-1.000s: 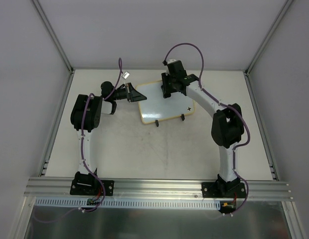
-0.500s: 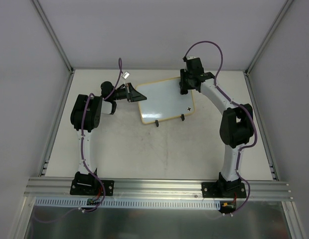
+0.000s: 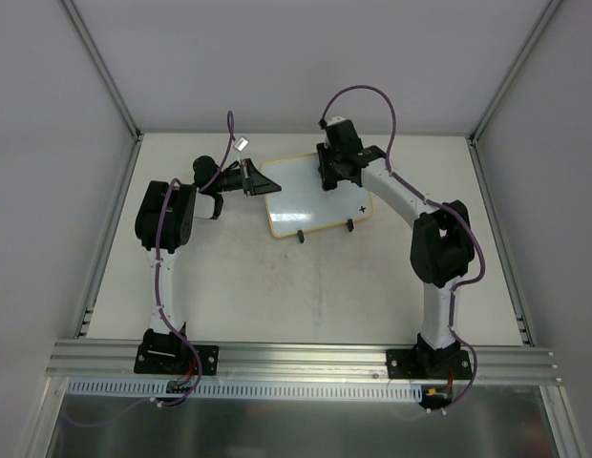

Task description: Erase the whiteboard

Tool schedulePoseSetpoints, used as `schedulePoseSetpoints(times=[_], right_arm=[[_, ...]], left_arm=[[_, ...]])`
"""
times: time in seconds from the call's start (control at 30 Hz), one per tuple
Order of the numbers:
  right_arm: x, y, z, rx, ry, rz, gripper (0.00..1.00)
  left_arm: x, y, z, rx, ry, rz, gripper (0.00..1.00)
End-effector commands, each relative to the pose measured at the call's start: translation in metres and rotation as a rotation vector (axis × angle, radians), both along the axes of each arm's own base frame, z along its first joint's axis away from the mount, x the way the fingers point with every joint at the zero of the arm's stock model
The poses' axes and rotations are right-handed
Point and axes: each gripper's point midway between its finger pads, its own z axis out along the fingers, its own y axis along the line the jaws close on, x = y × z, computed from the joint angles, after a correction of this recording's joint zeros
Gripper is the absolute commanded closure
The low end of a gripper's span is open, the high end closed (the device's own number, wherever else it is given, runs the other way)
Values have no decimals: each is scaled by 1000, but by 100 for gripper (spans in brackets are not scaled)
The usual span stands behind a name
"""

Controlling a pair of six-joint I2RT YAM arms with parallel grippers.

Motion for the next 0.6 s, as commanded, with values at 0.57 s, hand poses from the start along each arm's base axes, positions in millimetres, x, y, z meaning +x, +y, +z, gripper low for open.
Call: schedulePoseSetpoints(times=[0.57], right_arm=[[-42,75,-7,19,12,163,100]], left_arm=[[-8,1,28,-20,-396,-45,100]])
